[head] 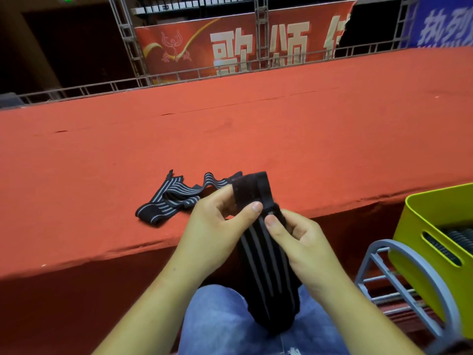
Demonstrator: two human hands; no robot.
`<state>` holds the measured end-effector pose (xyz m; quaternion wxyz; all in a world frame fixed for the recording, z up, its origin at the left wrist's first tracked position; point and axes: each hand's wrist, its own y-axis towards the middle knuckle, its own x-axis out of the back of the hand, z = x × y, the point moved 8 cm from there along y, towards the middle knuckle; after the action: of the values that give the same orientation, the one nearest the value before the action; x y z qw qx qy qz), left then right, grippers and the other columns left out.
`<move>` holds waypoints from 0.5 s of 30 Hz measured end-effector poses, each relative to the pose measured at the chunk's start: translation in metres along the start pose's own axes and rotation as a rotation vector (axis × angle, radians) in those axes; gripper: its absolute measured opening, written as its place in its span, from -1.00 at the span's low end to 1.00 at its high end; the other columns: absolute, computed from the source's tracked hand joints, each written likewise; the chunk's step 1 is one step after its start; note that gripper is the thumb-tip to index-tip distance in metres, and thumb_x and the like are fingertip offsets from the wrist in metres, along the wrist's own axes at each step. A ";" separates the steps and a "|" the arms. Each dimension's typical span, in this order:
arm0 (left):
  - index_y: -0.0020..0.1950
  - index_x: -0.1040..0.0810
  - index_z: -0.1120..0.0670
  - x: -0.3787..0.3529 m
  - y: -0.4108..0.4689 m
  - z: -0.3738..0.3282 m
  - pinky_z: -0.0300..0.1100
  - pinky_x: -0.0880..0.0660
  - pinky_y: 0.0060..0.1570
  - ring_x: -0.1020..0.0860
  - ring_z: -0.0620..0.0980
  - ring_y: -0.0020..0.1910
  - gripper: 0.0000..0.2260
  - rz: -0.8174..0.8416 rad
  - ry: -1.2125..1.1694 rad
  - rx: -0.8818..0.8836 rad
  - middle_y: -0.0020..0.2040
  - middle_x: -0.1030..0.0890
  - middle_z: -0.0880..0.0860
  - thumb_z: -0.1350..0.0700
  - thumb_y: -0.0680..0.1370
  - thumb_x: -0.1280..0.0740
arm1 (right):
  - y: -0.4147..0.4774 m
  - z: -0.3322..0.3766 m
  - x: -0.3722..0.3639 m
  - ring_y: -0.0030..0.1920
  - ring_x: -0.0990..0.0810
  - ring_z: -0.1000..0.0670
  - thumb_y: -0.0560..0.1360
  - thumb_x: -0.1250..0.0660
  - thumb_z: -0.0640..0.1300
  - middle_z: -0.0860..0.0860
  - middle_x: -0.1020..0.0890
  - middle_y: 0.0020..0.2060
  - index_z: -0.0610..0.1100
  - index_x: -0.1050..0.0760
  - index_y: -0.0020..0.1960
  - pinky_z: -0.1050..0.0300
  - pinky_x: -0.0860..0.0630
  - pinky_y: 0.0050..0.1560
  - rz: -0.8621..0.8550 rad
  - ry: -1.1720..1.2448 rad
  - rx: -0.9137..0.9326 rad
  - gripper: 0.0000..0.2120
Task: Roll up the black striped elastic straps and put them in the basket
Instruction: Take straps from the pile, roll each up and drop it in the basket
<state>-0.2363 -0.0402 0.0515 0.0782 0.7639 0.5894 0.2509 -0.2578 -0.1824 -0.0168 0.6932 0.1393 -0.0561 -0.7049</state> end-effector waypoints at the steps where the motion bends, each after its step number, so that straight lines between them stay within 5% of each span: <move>1: 0.17 -0.69 0.00 0.000 -0.001 0.001 -0.30 -0.57 0.01 -0.70 -0.14 0.01 -0.81 -0.013 0.001 0.004 0.00 -0.75 -0.12 0.22 0.60 -0.43 | -0.001 -0.001 -0.001 -0.05 -0.68 -0.04 0.62 -0.34 0.01 -0.22 -0.73 -0.04 -0.06 -0.70 0.06 -0.15 -0.60 0.04 0.002 -0.004 -0.008 -0.79; 7: 0.05 -0.72 0.02 0.008 0.000 0.006 -0.30 -0.54 -0.02 -0.69 -0.16 -0.06 -0.84 -0.134 0.061 -0.015 -0.09 -0.74 -0.11 0.26 0.57 -0.45 | -0.006 -0.014 -0.009 -0.08 -0.64 -0.05 0.65 -0.32 0.12 -0.31 -0.70 -0.01 -0.09 -0.70 0.06 -0.08 -0.54 -0.01 0.052 0.023 -0.094 -0.69; 11: 0.19 -0.68 -0.04 0.005 0.000 0.007 -0.30 -0.55 0.12 -0.66 -0.20 0.12 -0.74 -0.091 0.080 -0.006 0.07 -0.72 -0.18 0.27 0.60 -0.42 | -0.005 -0.018 -0.006 -0.11 -0.61 -0.07 0.68 -0.33 0.04 -0.38 -0.66 -0.03 -0.14 -0.69 0.04 -0.05 -0.52 -0.05 -0.002 0.040 -0.101 -0.72; 15: 0.33 -0.62 -0.12 -0.003 -0.003 0.007 -0.34 -0.46 0.26 -0.58 -0.24 0.28 -0.72 0.041 0.132 -0.011 0.22 -0.66 -0.25 0.12 0.64 -0.39 | -0.004 -0.017 -0.001 -0.06 -0.72 -0.04 0.69 -0.29 -0.07 -0.18 -0.77 -0.06 -0.04 -0.74 0.03 0.06 -0.61 -0.02 -0.050 0.080 -0.122 -0.75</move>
<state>-0.2362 -0.0412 0.0431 0.0385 0.7571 0.5762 0.3054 -0.2567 -0.1792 -0.0334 0.6842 0.1262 0.0182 -0.7181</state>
